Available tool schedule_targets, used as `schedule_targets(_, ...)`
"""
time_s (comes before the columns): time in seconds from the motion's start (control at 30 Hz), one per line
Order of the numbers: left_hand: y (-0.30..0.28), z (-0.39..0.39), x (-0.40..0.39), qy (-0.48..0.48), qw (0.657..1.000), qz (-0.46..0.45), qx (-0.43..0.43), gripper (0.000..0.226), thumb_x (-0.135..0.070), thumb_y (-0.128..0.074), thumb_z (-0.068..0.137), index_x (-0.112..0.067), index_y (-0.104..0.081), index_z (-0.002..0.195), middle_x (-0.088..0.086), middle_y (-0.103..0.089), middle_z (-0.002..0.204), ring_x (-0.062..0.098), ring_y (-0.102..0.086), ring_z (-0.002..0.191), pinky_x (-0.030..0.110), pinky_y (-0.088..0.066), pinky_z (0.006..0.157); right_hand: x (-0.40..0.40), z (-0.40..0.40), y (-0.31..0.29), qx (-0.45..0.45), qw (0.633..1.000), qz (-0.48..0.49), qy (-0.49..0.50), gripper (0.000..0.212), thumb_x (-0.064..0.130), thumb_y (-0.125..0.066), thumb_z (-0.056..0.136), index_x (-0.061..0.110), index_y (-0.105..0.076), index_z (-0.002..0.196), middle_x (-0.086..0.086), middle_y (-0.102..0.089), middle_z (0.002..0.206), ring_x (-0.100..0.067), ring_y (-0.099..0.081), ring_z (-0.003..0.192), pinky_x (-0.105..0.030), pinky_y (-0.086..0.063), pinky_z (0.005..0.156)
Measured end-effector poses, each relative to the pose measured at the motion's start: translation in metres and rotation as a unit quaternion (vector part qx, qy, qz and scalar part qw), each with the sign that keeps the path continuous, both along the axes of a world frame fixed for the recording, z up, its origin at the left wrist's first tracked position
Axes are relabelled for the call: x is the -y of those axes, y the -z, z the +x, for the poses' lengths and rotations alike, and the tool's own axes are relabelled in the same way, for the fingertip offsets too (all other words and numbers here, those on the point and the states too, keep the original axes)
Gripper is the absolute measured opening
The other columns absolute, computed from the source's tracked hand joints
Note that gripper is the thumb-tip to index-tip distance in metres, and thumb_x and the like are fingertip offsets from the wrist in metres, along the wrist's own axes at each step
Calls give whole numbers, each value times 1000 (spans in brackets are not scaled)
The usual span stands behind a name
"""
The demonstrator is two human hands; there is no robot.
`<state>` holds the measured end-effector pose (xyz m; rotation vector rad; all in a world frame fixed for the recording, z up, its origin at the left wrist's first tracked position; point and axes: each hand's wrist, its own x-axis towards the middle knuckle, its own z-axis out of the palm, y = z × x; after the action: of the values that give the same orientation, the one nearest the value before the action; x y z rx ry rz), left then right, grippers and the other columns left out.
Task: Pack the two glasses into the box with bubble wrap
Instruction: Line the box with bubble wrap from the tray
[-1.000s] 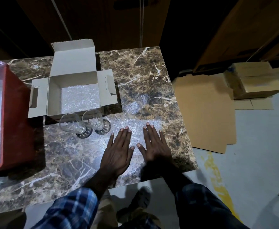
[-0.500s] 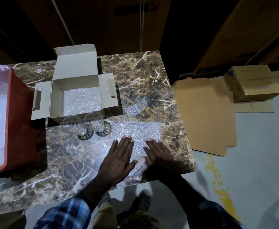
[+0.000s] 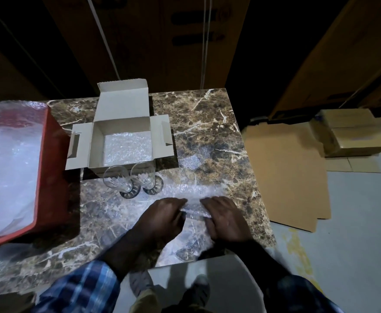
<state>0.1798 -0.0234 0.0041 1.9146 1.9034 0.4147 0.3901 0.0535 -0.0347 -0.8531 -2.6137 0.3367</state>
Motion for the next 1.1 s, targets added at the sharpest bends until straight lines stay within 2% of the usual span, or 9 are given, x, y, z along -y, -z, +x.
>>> schedule_targets(0.13, -46, -35, -12, 11, 1000, -14, 26, 47, -28, -43, 85, -11, -71, 119, 12, -75, 105, 26, -71, 93, 30, -53, 80, -10, -18, -45, -17, 998, -27, 56, 31, 9, -64, 77, 11, -75, 106, -5, -75, 103, -24, -69, 95, -36, -51, 93)
schedule_targets(0.3, -107, -98, -32, -50, 995, 71, 51, 31, -2, -71, 88, -12, -74, 118, 4, -73, 113, 10, -70, 95, -4, -36, 80, -43, -72, -119, -74, 995, -23, 57, 43, -8, -68, 69, 5, -74, 109, -11, -76, 103, -26, -70, 93, -39, -46, 97)
schedule_targets(0.43, -148, -164, -50, -88, 983, 155, 53, 29, -1, -73, 86, -13, -76, 112, 2, -74, 111, 4, -65, 101, 12, -43, 90, -68, -135, -165, -106, 993, -39, 46, 36, -2, -62, 78, 7, -74, 111, -11, -76, 97, -25, -70, 82, -33, -57, 78)
schedule_targets(0.6, -157, -227, -64, -119, 972, 204, 8, 29, 5, -67, 88, -9, -75, 113, 7, -74, 112, 10, -66, 100, 15, -41, 88, -88, -208, -182, -101, 994, -17, 50, 34, 1, -57, 81, 12, -75, 108, -9, -76, 95, -25, -67, 79, -24, -40, 65)
schedule_targets(0.73, -140, -258, -64, -96, 954, 285, -23, 34, 14, -64, 83, -3, -75, 110, 12, -75, 107, 24, -73, 95, 22, -50, 87, -96, -248, -174, -102, 993, 31, 48, 39, -6, -62, 77, 10, -74, 110, -9, -76, 97, -26, -69, 85, -36, -53, 81)
schedule_targets(0.83, -118, -270, -58, -67, 944, 317, -57, 39, 22, -65, 77, 1, -74, 108, 18, -74, 108, 30, -73, 96, 40, -56, 91, -99, -260, -155, -43, 996, 75, 30, 44, -5, -70, 76, 11, -72, 117, -9, -73, 114, -25, -67, 107, -45, -43, 105)
schedule_targets(0.9, -96, -276, -53, -41, 946, 302, -109, 48, 27, -69, 68, 2, -73, 109, 21, -73, 110, 34, -72, 99, 48, -48, 98, -99, -260, -135, 15, 995, 96, -3, 48, -2, -75, 75, 12, -69, 120, -10, -69, 124, -26, -62, 119, -48, -35, 111)
schedule_targets(1.0, -60, -282, -44, 18, 958, 234, -165, 63, 27, -76, 56, 0, -71, 113, 19, -72, 114, 33, -70, 105, 55, -46, 99, -100, -259, -109, 132, 979, 119, -97, 51, 7, -78, 77, 15, -66, 126, -8, -64, 133, -26, -54, 130, -51, -27, 117)
schedule_targets(1.1, -31, -282, -35, 93, 957, 134, -241, 70, 9, -86, 50, -1, -68, 117, 17, -70, 118, 35, -65, 116, 61, -45, 98, -102, -259, -97, 268, 946, 84, -163, 49, 18, -66, 91, 19, -55, 139, -3, -47, 151, -23, -32, 147, -48, -4, 122)
